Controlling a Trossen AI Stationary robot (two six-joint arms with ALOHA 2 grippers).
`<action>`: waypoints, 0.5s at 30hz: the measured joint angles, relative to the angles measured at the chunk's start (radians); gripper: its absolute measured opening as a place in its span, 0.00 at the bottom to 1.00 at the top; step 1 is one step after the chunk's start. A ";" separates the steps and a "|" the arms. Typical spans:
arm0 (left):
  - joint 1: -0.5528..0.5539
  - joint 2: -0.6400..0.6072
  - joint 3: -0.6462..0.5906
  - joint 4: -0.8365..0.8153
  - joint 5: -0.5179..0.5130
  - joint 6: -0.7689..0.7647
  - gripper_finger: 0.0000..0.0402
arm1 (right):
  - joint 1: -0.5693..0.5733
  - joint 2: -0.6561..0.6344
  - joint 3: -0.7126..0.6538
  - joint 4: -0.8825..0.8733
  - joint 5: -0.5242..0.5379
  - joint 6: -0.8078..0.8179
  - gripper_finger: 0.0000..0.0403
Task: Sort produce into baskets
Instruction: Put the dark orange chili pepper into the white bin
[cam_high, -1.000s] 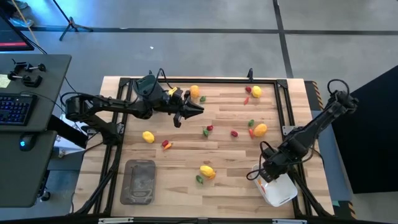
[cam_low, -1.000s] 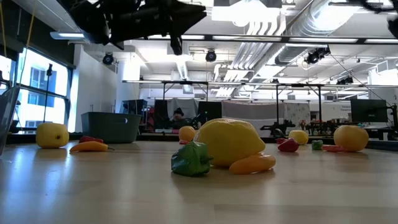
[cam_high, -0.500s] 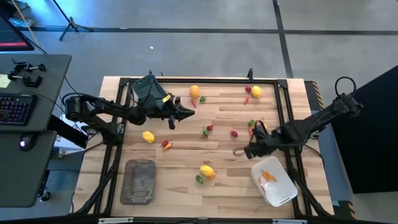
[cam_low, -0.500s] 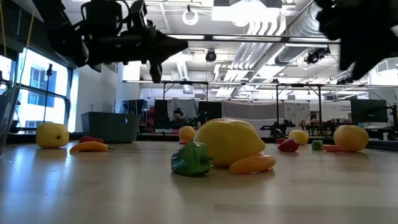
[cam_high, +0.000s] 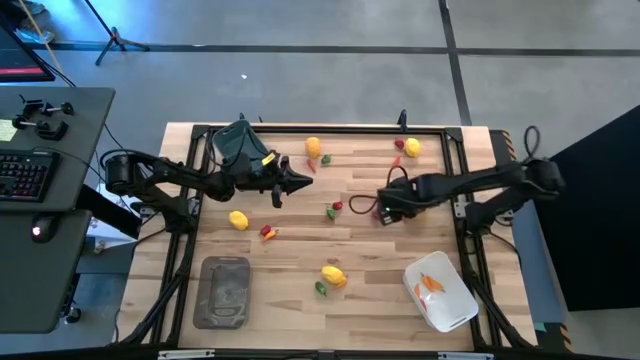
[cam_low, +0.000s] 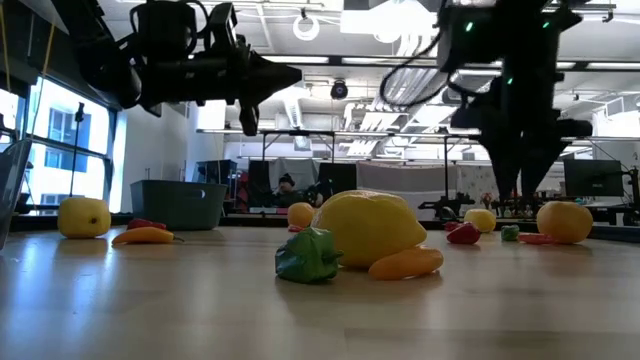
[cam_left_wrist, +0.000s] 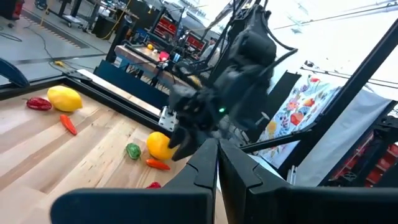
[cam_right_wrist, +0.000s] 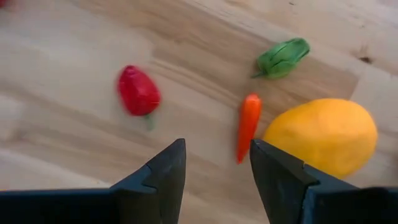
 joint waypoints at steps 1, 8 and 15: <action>0.000 0.000 0.000 0.000 0.000 0.000 0.00 | -0.016 0.020 0.000 0.000 -0.017 -0.019 0.42; 0.000 0.000 0.000 0.000 0.000 0.000 0.00 | -0.085 0.102 0.000 0.000 -0.112 -0.097 0.42; 0.000 0.000 0.000 -0.009 0.000 0.000 0.00 | -0.137 0.112 0.000 0.002 -0.116 -0.172 0.42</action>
